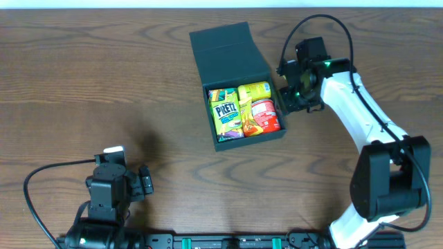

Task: Pack container

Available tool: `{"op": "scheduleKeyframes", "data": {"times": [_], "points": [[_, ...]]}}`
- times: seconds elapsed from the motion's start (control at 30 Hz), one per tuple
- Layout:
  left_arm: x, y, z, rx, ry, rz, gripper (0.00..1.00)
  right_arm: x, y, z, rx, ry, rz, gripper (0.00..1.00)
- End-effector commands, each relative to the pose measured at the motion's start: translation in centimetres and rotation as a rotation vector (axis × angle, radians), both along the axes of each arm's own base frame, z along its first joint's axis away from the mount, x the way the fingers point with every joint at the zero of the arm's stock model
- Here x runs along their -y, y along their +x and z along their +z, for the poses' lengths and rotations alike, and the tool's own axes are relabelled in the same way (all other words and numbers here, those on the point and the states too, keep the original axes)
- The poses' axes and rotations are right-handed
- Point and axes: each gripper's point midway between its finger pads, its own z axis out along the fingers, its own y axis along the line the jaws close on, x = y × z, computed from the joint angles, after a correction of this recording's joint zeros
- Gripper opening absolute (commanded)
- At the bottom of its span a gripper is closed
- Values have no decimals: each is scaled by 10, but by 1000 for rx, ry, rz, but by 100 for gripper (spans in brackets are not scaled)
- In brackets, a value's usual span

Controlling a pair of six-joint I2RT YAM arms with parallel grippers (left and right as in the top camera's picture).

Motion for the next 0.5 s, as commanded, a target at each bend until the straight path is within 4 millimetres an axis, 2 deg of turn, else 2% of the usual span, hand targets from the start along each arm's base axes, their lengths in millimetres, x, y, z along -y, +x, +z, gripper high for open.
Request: {"op": "scheduleKeyframes", "data": {"times": [0.0,0.13,0.17,0.3,0.43,0.47], "points": [[-3,0,1,6,23,-3,95,-10,4,-5,-3,7,28,59],[-3,0,1,6,23,-3,95,-11,5,-16,-25,2,32,43],[-3,0,1,6,23,-3,96,-12,5,-19,-30,0,34,35],[-3,0,1,6,23,-3,95,-13,5,-20,-29,-8,39,21],[-3,0,1,6,23,-3,95,-15,1,-21,-44,-10,43,2],[-3,0,1,6,23,-3,96,-15,-2,-21,-55,-12,46,2]]}}
